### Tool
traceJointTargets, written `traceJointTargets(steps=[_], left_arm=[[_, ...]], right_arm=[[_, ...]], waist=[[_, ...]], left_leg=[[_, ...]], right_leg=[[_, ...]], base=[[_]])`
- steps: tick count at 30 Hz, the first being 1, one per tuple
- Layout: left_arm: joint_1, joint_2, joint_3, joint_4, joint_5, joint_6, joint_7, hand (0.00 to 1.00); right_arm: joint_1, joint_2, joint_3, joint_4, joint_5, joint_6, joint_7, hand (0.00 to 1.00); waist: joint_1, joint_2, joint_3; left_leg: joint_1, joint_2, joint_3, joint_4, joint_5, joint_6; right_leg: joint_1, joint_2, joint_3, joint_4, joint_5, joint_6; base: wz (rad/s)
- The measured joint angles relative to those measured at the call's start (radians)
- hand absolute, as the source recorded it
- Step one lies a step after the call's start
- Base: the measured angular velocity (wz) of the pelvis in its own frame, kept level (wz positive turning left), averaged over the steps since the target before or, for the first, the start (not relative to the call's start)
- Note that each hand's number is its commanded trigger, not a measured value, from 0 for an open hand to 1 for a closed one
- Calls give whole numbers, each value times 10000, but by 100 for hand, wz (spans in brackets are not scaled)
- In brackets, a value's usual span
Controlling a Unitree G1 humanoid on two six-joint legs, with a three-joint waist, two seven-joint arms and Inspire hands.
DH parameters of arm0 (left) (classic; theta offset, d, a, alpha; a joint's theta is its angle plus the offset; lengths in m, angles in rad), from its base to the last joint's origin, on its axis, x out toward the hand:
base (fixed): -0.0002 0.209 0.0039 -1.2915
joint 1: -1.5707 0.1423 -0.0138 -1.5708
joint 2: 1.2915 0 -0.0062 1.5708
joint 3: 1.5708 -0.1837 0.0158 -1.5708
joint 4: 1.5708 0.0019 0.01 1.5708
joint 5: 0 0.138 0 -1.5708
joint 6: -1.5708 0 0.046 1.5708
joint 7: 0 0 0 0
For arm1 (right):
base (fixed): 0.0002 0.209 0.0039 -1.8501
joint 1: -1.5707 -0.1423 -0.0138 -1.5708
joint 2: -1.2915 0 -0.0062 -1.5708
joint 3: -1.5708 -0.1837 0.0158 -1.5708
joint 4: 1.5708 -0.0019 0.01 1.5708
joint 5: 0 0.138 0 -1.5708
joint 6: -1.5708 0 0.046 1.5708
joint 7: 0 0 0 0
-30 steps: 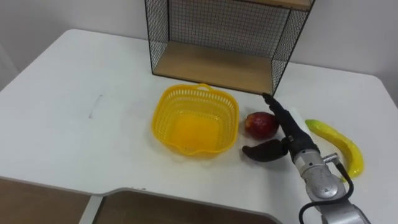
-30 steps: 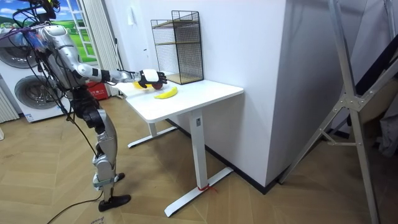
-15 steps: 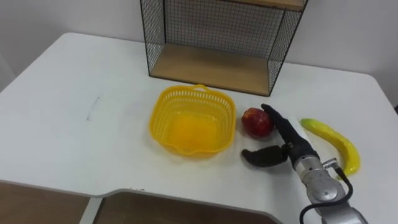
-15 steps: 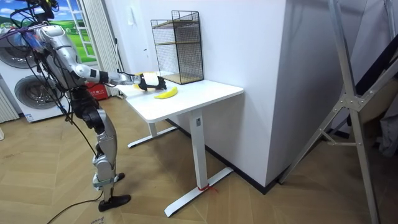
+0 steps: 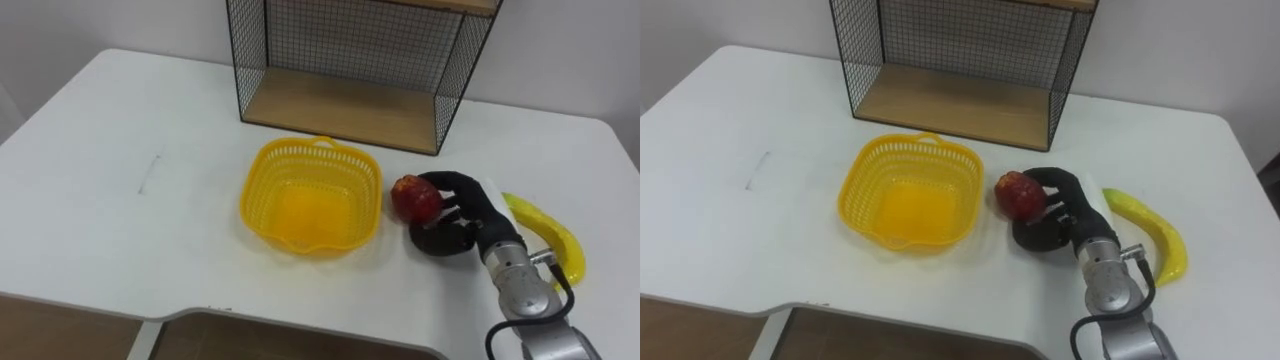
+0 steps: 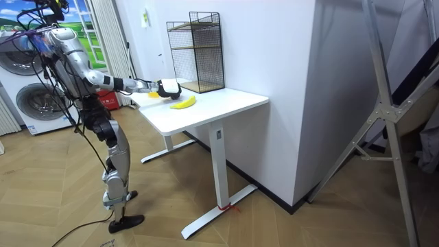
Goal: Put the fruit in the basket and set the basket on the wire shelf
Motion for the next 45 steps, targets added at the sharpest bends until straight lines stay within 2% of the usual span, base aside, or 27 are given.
traceJointTargets(steps=[4, 12, 14, 18, 20, 23, 27, 28, 29, 31, 45], left_arm=[[-184, 0, -2, 0, 80, 0, 39, 0], [-139, -1, -17, -113, 94, -12, 359, 0], [-135, -2, -15, -96, 95, -14, 361, 0], [-69, -9, -8, -96, 93, -17, 452, 0], [89, -63, 1, -107, 95, -14, 589, 0], [164, -144, 14, -64, 91, 2, 631, 0], [221, -303, 36, 18, 91, 30, 654, 0], [273, -346, 36, 22, 91, 30, 656, 0], [295, -386, 44, 23, 91, 31, 656, 0], [293, -438, 129, 23, 91, 30, 656, 0], [394, -474, 199, 29, 88, 29, 634, 0]], right_arm=[[6, 81, 100, 2, 360, 1, 15, 100], [7, 154, 329, 2, 1786, 19, 451, 100], [35, 150, 453, 4, 2712, 153, 611, 100], [179, 159, 473, -74, 4040, 158, 740, 100], [251, 163, 469, -80, 5086, 159, 761, 100], [253, 212, 426, -98, 5763, 162, 748, 100], [351, 480, 105, -470, 6305, 249, 758, 100], [383, 548, 73, -537, 6483, 248, 756, 100], [431, 561, 59, -598, 6668, 248, 758, 100], [535, 564, -3, -787, 6704, 248, 758, 100], [589, 564, -335, -1549, 7070, 248, 763, 100]], waist=[[-2, 52, 20], [14, 135, 27], [9, 143, 34], [-5, 186, 41], [-50, 238, 23], [-93, 339, -5], [-226, 529, -27], [-247, 597, -64], [-267, 643, -92], [-267, 680, -91], [-266, 563, -50]], left_leg=[[-9, 2, 0, -2, 0, 0], [-9, -1, 36, 40, 1, 0], [-11, -12, 26, 52, 2, 2], [-35, -13, 8, 63, 1, 2], [-25, -10, 31, 57, 1, 2], [-27, -10, 65, 52, 2, 4], [-28, -11, 64, 54, 3, 4], [-22, -9, 62, 52, 4, 4], [-22, -7, 63, 52, 5, 4], [-23, -7, 64, 51, 9, 6], [-27, -6, 109, 32, 11, 8]], right_leg=[[-1, 0, 2, 1, 0, 0], [0, 6, 113, 7, 0, 0], [4, 3, 123, 7, 1, -1], [10, 1, 51, 3, 0, 0], [22, -13, 7, 6, 1, 0], [21, -26, -14, 7, 2, 2], [16, -25, -14, 3, 2, 2], [17, -23, -14, 3, 2, 2], [17, -23, -15, 0, 1, 2], [17, -23, -15, -2, 1, 2], [-37, -12, 135, -2, -2, 4]], base=[[0], [0], [0], [2], [0], [0], [0], [0], [0], [0], [0]])
